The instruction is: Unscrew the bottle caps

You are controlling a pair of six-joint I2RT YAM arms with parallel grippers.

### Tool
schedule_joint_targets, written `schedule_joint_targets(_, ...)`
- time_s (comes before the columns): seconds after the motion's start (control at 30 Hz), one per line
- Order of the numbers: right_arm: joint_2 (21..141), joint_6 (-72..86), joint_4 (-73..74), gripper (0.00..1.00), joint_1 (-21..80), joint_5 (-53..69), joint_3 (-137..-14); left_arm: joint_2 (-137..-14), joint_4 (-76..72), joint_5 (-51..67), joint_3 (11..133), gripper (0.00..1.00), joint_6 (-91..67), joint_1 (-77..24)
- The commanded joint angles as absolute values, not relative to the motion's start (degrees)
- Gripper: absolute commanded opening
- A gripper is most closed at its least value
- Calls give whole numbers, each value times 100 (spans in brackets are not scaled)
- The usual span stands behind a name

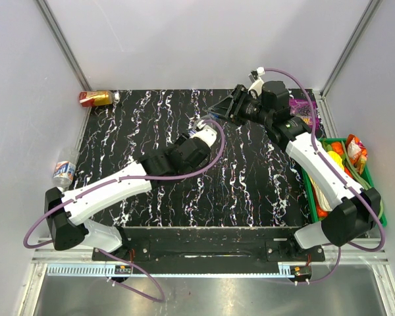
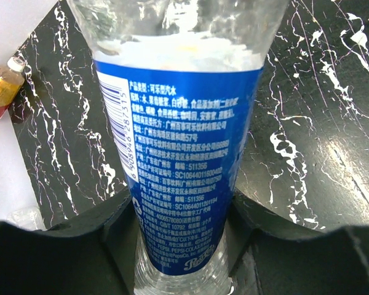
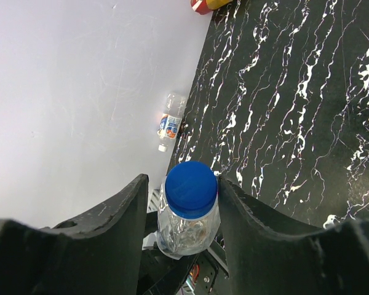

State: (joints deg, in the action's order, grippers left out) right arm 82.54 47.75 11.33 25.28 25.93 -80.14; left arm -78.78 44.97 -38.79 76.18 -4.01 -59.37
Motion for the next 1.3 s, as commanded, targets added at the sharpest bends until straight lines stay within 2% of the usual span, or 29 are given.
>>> schedule_joint_targets(0.0, 8253, 4852, 791, 54, 2505, 2444, -8113, -7813, 4421, -3902, 7840, 0, -413, -5994)
schedule_joint_targets(0.17, 8226, 4799, 747, 52, 2505, 2408, -8068, -7770, 4465, -3982, 7796, 0, -492, -6038)
schedule_joint_targets(0.3, 8209, 4799, 738, 40, 2505, 2408, -8007, -7752, 4456, -3981, 7778, 0, -510, -6064)
schedule_joint_targets(0.4, 8200, 4825, 730, 29, 2505, 2435, -7989, -7752, 4465, -3999, 7770, 0, -510, -6064)
schedule_joint_targets(0.5, 8148, 4816, 686, 2, 2505, 2400, -7919, -7726, 4456, -3973, 7743, 0, -519, -6073)
schedule_joint_targets(0.53, 8147, 4808, 686, 0, 2505, 2382, -7919, -7726, 4456, -3973, 7743, 0, -519, -6073)
schedule_joint_targets(0.7, 8086, 4685, 449, 0, 2514, 2566, -7796, -7577, 4299, -3982, 7577, 0, -589, -6073)
schedule_joint_targets(0.9, 7884, 4632, 88, 0, 2514, 2804, -7568, -7208, 3868, -3394, 7278, 0, -712, -6021)
schedule_joint_targets(1.27, 7524, 4482, -167, 0, 2505, 3067, -7436, -6346, 2901, -846, 6671, 0, -870, -5300)
